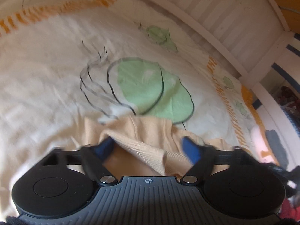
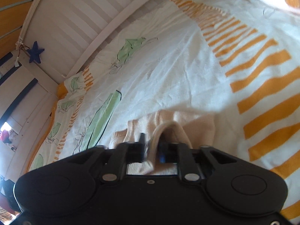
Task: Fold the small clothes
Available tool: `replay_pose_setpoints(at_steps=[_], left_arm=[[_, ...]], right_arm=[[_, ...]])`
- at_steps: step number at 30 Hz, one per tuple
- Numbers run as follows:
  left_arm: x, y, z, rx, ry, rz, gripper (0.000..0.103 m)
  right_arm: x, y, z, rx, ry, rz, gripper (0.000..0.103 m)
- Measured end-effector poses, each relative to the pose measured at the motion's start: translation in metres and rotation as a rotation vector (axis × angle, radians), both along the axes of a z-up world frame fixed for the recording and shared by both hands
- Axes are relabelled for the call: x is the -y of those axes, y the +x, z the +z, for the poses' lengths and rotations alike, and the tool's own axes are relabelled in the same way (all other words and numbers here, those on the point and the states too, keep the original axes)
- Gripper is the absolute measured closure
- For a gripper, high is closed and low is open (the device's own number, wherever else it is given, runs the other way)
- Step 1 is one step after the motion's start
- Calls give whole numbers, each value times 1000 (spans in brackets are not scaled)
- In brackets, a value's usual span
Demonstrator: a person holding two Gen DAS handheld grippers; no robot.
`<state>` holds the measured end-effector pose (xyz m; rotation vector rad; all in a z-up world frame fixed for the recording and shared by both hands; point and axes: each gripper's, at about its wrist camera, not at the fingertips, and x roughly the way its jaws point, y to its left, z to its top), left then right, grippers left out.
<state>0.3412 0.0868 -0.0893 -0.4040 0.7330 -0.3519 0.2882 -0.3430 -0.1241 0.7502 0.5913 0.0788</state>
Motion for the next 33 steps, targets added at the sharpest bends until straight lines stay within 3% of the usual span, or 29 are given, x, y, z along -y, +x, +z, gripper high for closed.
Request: replay_pose_setpoints(at_steps=[1,2,3,8,12,17,27,33], left_arm=[[0,-4,6,45,35,19,1],[0,-9,13,86,68,34,1],[0,-13,19,107,94,40,1],[10,-45,33,146,206,-25,1],[35,-74,21,149,348,-181,1],[71,-88,-4,163,534,-367,1],[77,-10,-12,49,584,-320,1],[73,31,-5,14,577,-264,1]], right_arm=[[0,-4,5,28,-18,-15,32],[2,-8,9,55,-30,-26,23],[2,-11,13,72,-45,-38,21],[-11,-31,39,115,-177,-5,21],[-44,-46,45,124,-333,119,22],[-91,-45,33,82,-521,292,25],[-106,12,19,-57,-676,327,26],[-90,44,22,-95,-650,280,26]])
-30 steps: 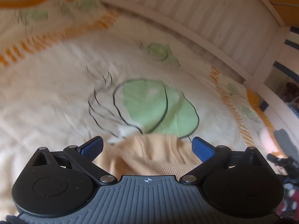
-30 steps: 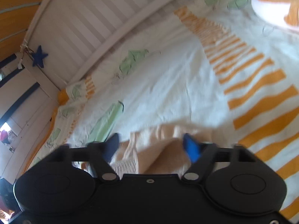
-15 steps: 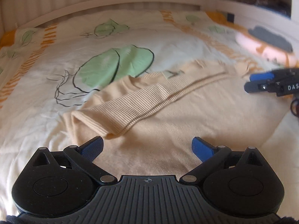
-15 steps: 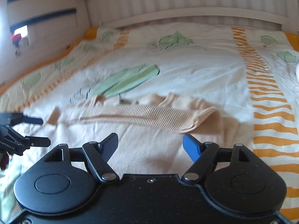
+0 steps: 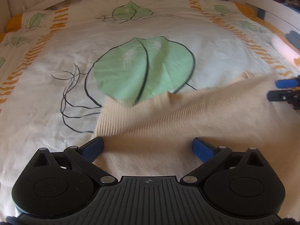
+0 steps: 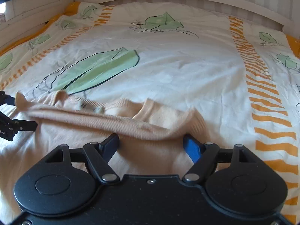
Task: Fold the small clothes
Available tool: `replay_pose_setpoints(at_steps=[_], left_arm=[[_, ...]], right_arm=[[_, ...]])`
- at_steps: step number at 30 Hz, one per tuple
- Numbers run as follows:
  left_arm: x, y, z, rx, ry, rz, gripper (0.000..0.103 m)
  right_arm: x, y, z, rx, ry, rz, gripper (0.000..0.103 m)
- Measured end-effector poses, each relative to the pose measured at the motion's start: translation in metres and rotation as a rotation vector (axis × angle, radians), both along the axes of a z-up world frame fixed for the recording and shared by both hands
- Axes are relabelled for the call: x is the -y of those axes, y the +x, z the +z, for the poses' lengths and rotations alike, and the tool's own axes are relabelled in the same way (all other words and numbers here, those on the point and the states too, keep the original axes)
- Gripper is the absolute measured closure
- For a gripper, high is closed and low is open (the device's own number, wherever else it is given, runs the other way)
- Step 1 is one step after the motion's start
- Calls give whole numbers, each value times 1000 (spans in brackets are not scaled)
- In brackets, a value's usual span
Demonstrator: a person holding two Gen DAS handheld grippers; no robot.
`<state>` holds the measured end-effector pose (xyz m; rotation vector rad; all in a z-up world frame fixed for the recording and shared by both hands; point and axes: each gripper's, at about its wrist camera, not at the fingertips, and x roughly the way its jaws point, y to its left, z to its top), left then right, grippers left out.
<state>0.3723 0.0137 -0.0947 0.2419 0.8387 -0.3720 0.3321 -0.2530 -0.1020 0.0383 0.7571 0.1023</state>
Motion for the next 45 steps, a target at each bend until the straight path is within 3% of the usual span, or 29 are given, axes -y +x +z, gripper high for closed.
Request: replay_pose_setpoints(at_steps=[5,8,15,21,23,25,30,34,41,45], left_arm=[[-11,25,-1,-29,-18,99,1],[-20,16,9,7,-19,146,1],[10,-46,30,62,-105,46,1],[48,-80,3,72,47,-73,1],[41,-78,-9,46,53,-47,0],[26,-74,-13,20,1,-1,0],[3,-81,-5,-5,-35,63,0],[-21,-98,0,-31,-96,105,1],[-72,-125,0,-75,-193,224,1],[-95,-132,-7,-85,-226,291,1]], right_arm=[[18,12,-3,-16,60,-79,26],[25,4,0,1,83,-115,26],[-1,-38,21,107,98,-44,26],[-45,-60,4,70,-17,61,25],[-46,-67,-4,59,-70,52,25],[-38,-74,-9,69,-100,21,23],[-10,-91,-7,67,-68,-97,23],[10,-105,-2,62,17,-156,22],[51,-129,-11,16,355,-250,22],[66,-139,-19,-3,491,-305,22]])
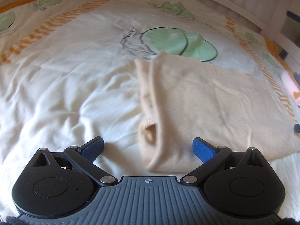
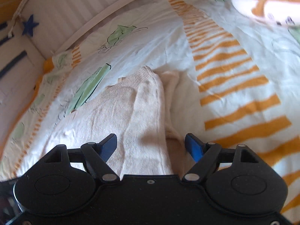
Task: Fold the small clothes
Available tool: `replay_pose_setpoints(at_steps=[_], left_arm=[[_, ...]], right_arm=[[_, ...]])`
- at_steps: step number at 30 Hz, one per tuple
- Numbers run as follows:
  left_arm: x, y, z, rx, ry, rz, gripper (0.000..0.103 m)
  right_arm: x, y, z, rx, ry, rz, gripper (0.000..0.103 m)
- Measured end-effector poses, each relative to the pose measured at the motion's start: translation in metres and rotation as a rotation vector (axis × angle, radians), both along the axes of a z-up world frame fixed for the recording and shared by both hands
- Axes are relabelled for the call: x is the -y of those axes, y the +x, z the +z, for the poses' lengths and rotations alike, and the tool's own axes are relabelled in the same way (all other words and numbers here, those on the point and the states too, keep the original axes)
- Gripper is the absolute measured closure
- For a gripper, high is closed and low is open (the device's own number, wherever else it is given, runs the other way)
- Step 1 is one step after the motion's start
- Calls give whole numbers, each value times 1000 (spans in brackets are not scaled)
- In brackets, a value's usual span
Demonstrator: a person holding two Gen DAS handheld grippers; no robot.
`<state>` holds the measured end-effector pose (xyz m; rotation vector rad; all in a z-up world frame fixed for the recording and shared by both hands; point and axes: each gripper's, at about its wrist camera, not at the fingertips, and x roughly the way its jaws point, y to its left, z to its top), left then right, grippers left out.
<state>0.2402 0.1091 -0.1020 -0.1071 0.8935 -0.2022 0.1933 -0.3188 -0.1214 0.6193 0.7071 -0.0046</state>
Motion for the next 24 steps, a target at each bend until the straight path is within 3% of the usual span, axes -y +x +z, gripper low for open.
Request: replay_pose_setpoints(at_steps=[5,10,17,24], left_arm=[[-4,1,-9,8,-8,-8,0],[1,1,-13,36,22,-21,0],[-1,-1,-15,63,1,-29,0],[-2,-3,-15,63,0,-28,0]], right_arm=[[7,0,-7,-3,85,1,19],[9,14,-12,8,125,43,7],[16,36,-19,34,214,28,6],[13,52,-20,36,218,36,0]])
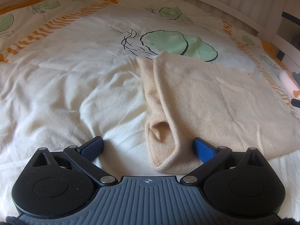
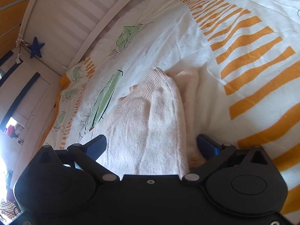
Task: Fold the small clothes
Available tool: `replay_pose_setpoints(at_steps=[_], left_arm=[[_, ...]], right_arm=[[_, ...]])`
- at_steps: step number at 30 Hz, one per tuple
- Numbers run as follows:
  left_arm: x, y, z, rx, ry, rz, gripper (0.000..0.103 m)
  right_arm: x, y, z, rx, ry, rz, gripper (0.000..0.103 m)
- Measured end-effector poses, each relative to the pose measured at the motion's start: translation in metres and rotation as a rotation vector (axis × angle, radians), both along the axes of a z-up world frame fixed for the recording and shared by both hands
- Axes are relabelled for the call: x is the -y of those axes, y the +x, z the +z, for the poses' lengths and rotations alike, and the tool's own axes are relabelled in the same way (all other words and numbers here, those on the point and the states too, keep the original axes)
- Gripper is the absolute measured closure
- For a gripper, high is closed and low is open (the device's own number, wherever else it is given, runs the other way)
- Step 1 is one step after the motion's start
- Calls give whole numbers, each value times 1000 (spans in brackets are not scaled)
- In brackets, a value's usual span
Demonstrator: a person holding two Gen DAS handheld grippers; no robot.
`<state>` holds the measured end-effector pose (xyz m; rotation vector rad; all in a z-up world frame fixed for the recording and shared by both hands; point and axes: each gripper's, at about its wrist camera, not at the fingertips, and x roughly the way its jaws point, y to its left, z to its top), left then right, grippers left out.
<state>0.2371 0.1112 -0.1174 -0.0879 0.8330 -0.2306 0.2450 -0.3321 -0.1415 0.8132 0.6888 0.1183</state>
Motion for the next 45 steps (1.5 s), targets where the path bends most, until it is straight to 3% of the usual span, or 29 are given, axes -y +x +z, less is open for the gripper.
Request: replay_pose_setpoints(at_steps=[9,12,18,22,27,34,37,38,40,45], left_arm=[[6,5,6,-27,24,13,2],[5,3,19,-14,11,41,22],[38,5,68,92,35,5,21],[77,34,83,79,-17,-63,20],[127,70,65,13,-14,-109,21],[175,95,35,-46,58,-135,21],[191,108,19,-88,146,-139,19],[198,110,13,-94,192,-146,12],[206,109,13,-71,241,-151,10],[196,96,25,-73,224,-118,13]], right_arm=[[-1,7,-1,7,-9,2,0],[0,8,0,0,-8,15,0],[-7,9,2,4,-69,47,0],[-11,5,0,36,-109,66,0],[-17,-6,-4,111,-166,91,0],[-26,-15,-10,200,-232,88,0],[-27,-17,-10,211,-233,86,0],[-27,-17,-11,213,-238,86,0],[-29,-18,-11,218,-245,85,0],[-26,-20,-13,232,-226,81,0]])
